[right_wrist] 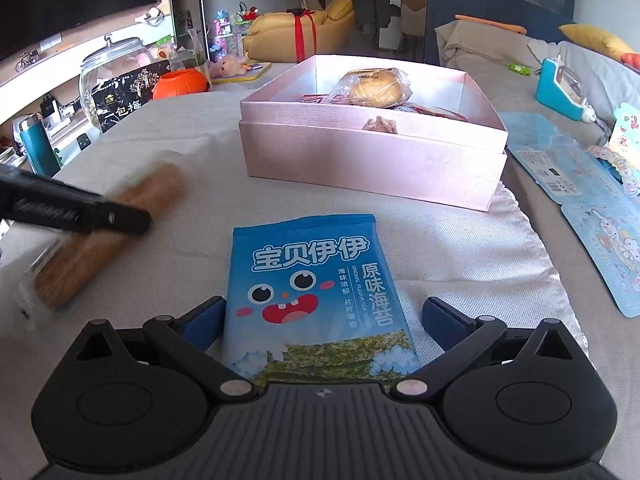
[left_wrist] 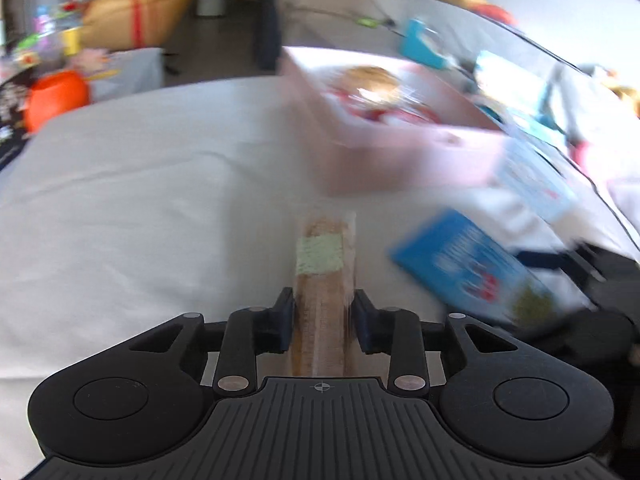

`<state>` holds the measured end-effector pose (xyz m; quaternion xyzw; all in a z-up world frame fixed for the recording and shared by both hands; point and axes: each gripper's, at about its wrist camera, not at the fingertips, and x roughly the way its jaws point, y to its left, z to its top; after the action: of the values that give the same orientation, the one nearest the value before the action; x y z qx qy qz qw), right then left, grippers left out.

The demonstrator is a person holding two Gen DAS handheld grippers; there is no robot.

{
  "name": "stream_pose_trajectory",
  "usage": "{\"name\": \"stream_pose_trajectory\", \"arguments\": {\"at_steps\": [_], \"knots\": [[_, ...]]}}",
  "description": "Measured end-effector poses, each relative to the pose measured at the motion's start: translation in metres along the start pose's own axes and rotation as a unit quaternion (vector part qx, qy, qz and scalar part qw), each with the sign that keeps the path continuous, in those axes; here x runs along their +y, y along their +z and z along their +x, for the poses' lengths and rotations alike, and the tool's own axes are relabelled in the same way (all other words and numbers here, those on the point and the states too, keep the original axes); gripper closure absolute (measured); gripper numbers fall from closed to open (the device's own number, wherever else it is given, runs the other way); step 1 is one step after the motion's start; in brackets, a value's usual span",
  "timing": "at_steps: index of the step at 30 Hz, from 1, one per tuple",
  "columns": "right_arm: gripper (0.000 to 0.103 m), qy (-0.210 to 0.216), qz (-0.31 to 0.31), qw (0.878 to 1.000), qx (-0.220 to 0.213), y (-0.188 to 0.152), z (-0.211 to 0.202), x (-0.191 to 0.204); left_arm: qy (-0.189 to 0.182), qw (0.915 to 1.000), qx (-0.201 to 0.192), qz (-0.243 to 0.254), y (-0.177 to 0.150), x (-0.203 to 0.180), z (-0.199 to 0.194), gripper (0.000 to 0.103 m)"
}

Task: Organize snacks
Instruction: 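Lift blue seaweed bag with right tool while left lifts bread stick, then carry bread stick into pink box with left tool while right carries seaweed bag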

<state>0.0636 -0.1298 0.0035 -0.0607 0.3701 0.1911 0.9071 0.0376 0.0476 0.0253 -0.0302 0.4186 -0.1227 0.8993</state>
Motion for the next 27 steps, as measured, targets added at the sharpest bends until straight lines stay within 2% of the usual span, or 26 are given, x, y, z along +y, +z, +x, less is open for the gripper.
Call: {"name": "stream_pose_trajectory", "arguments": {"at_steps": [4,14,15,16,18,22,27], "knots": [[0.000,0.001,-0.006,1.000,0.009,0.003,0.001,0.001,0.027,0.9992,-0.001,0.031,-0.011,-0.018,0.002,0.068],[0.000,0.028,-0.016,0.999,0.026,0.015,0.008,-0.006,0.029,0.9991,-0.008,0.030,-0.013,-0.017,0.001,0.067],[0.007,0.028,-0.013,0.999,0.029,0.018,0.008,-0.006,0.029,0.9991,-0.008,0.030,-0.012,-0.017,0.002,0.067],[0.020,0.025,-0.011,0.999,0.028,0.020,0.007,-0.008,0.029,0.9991,-0.008,0.030,-0.013,-0.017,0.002,0.067],[0.020,0.022,-0.014,0.999,0.025,0.024,0.001,-0.010,0.029,0.9991,-0.009,0.030,-0.013,-0.016,0.002,0.067],[0.022,0.027,-0.008,1.000,-0.006,0.030,-0.024,-0.019,0.029,0.9992,-0.011,0.024,-0.013,-0.016,0.001,0.065],[0.022,-0.001,-0.010,0.999,-0.039,0.032,-0.048,-0.030,0.028,0.9988,-0.018,0.036,-0.019,-0.018,-0.001,0.065]]}}
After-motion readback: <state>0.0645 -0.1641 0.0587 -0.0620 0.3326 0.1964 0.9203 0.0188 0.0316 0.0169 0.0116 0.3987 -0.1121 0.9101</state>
